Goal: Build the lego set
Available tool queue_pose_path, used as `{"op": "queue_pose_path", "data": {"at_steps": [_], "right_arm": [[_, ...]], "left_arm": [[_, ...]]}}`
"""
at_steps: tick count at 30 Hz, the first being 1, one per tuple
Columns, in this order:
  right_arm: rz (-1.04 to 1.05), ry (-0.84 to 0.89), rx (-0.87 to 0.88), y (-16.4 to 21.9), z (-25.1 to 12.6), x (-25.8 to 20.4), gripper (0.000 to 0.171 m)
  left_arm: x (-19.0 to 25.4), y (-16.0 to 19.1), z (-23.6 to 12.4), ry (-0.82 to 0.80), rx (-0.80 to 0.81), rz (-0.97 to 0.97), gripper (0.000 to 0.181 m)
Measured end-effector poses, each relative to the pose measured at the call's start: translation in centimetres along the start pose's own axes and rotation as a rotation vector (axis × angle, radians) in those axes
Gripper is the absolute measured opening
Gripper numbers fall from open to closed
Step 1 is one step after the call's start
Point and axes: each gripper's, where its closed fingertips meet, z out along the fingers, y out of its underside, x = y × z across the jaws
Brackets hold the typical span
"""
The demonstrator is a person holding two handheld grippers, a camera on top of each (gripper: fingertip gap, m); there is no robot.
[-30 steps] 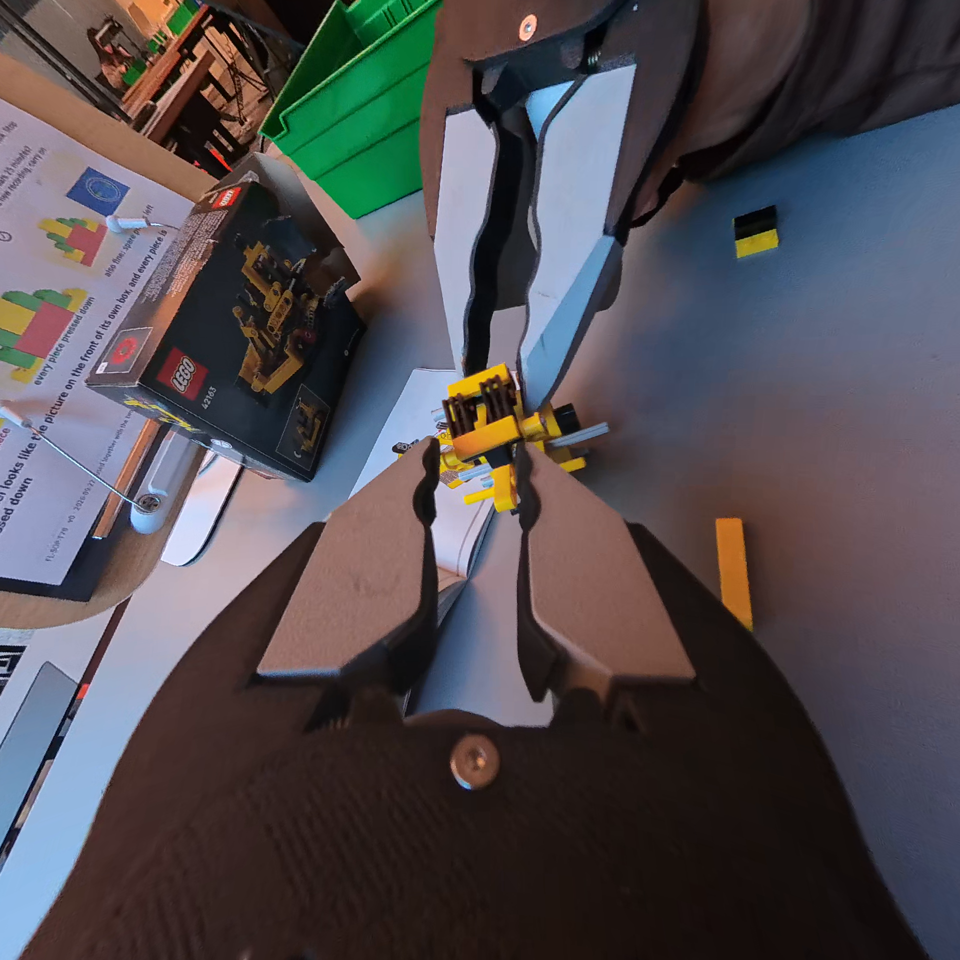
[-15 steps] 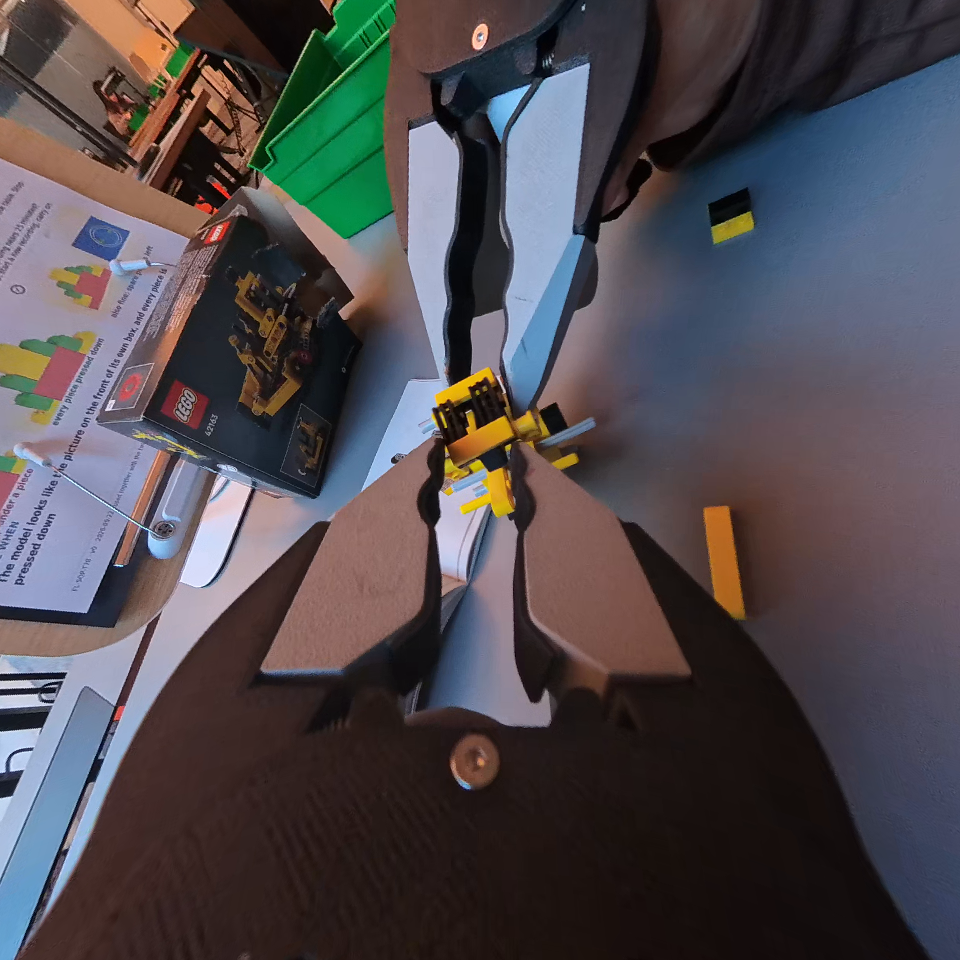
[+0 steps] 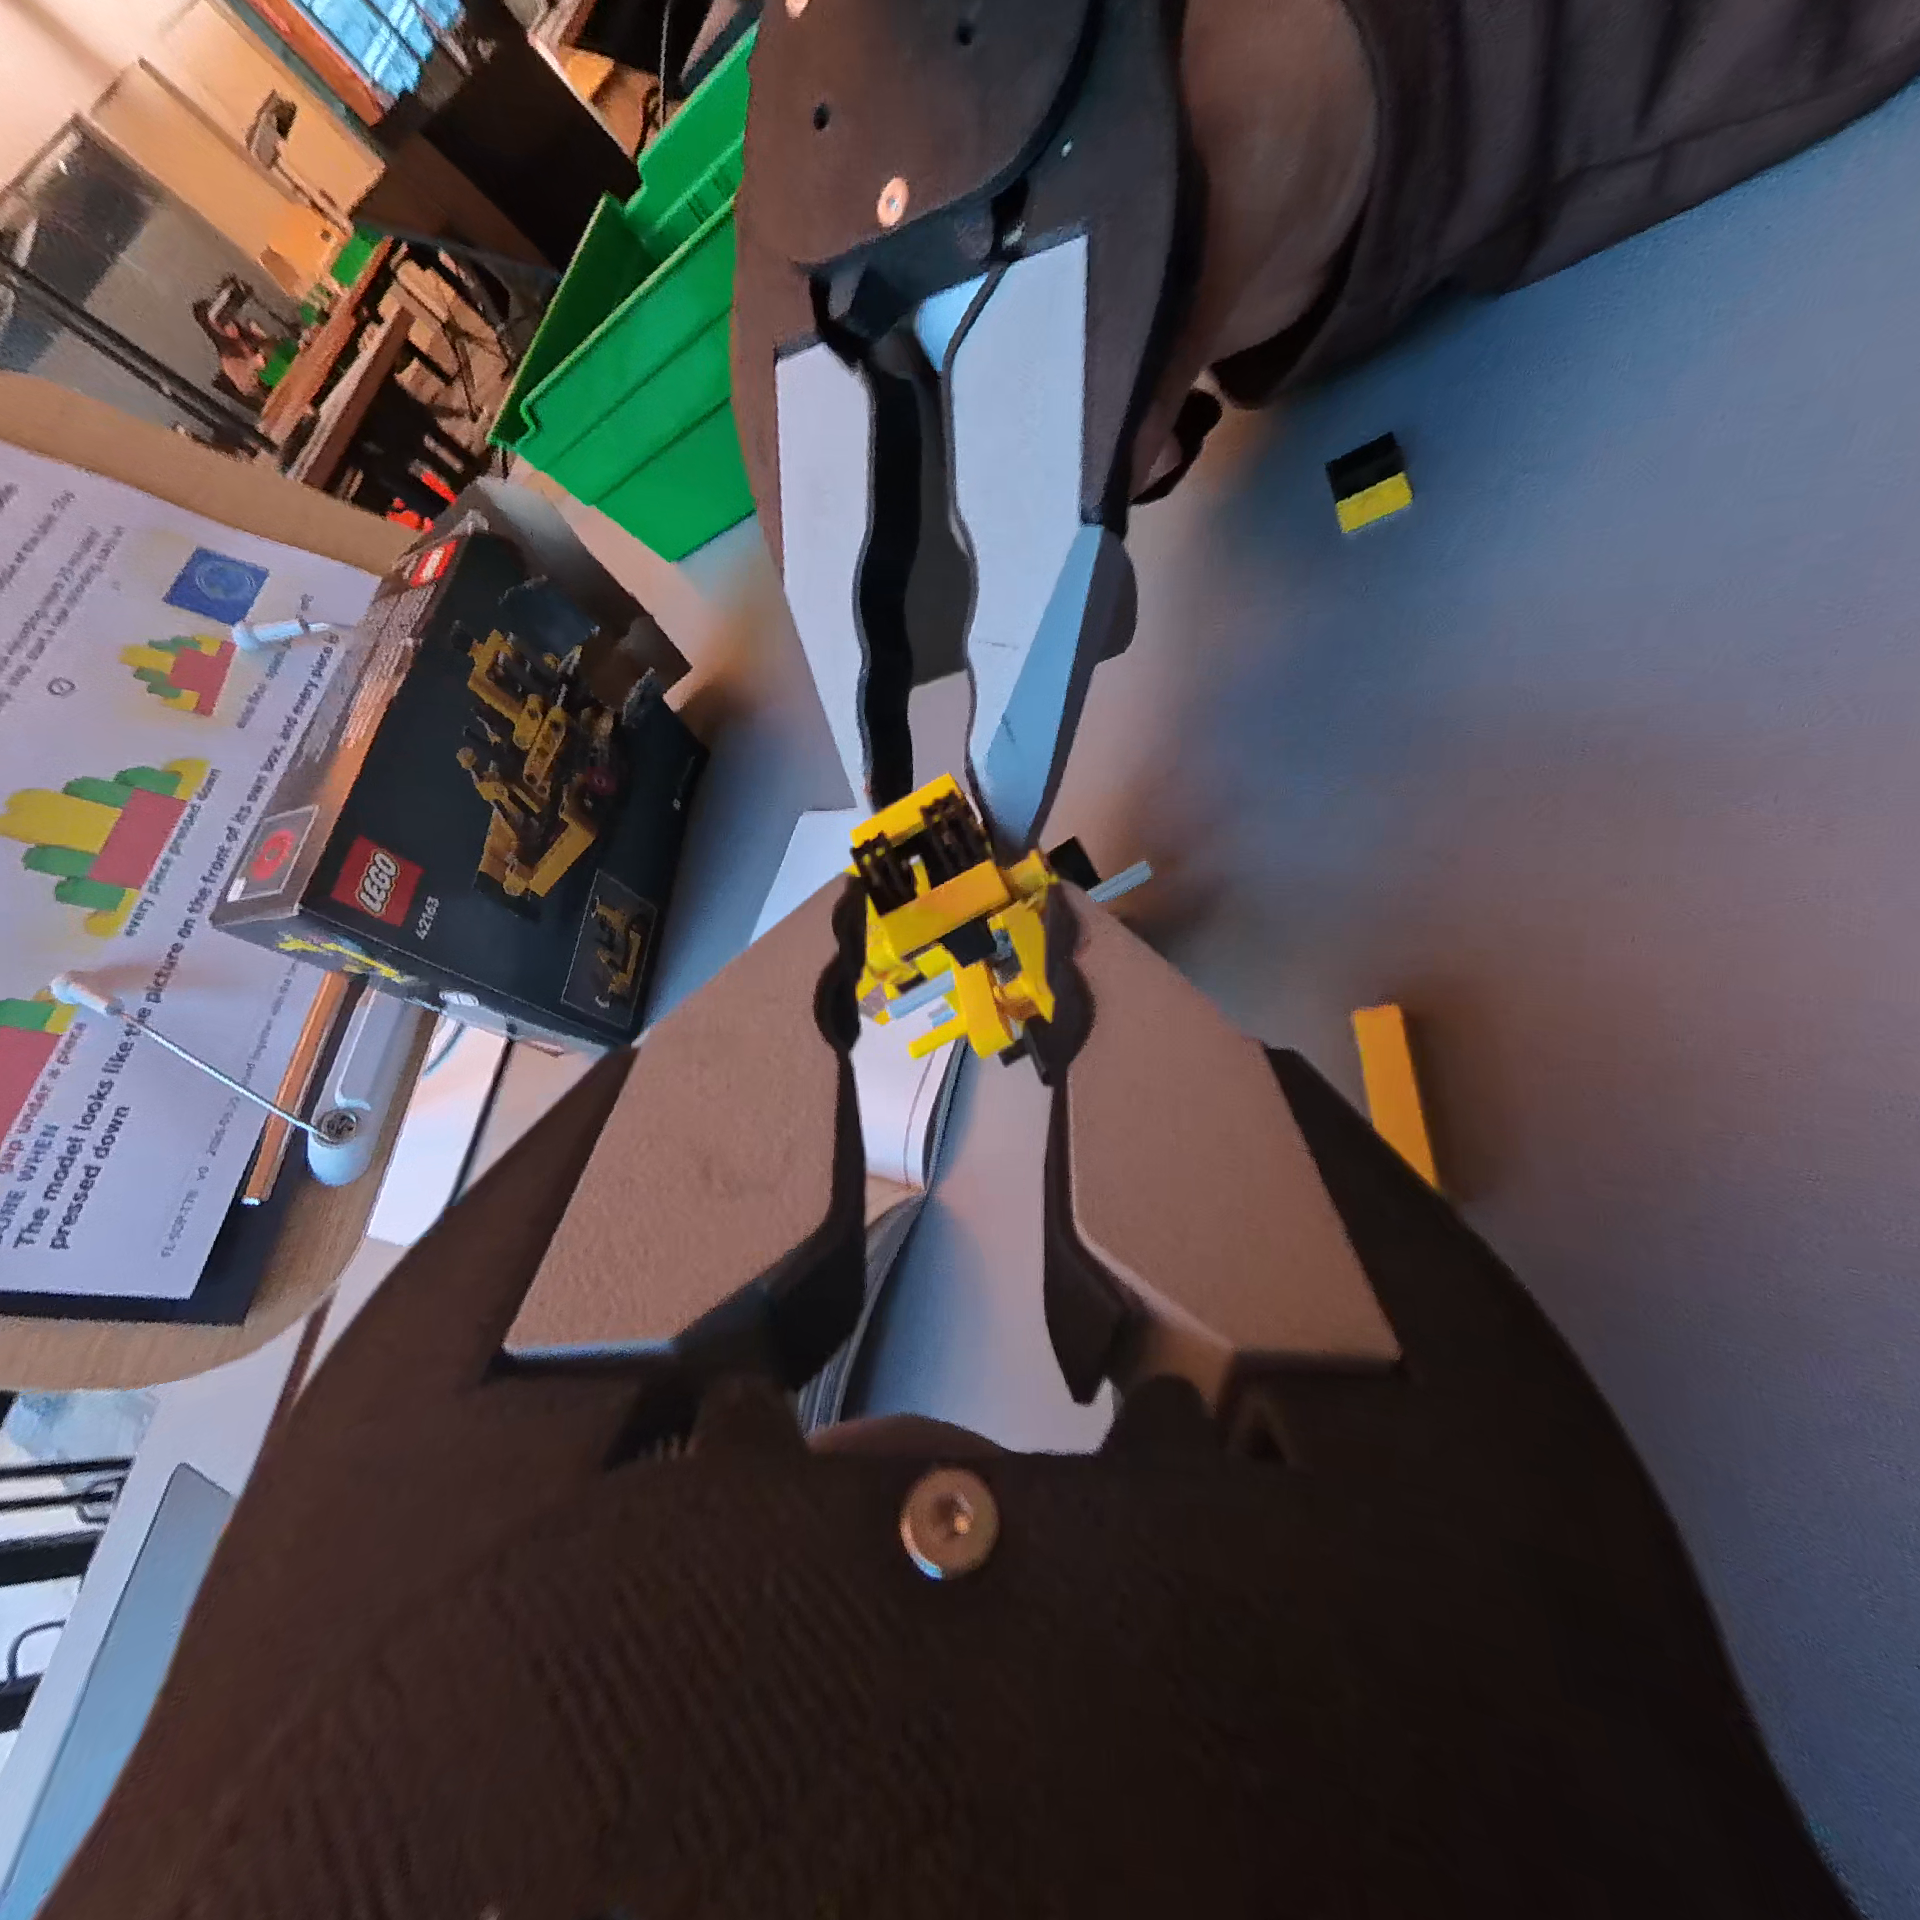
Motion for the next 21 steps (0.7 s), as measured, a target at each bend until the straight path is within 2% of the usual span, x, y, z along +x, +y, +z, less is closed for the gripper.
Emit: {"op": "queue_pose_path", "data": {"at_steps": [7, 15, 21], "right_arm": [[0.000, -0.013, 0.004, -0.1, 0.0, -0.2, 0.021], [0.030, -0.031, 0.019, -0.1, 0.1, -0.2, 0.025], [0.099, -0.057, 0.038, -0.2, 0.0, 0.0, 0.023]], "left_arm": [[0.8, 0.1, 0.2, 0.011, -0.021, 0.068, 0.028], [0.6, 0.5, 0.3, 0.060, -0.015, -0.048, 0.033], [0.9, 0.6, 0.6, 0.019, -0.052, 0.041, 0.037]]}}
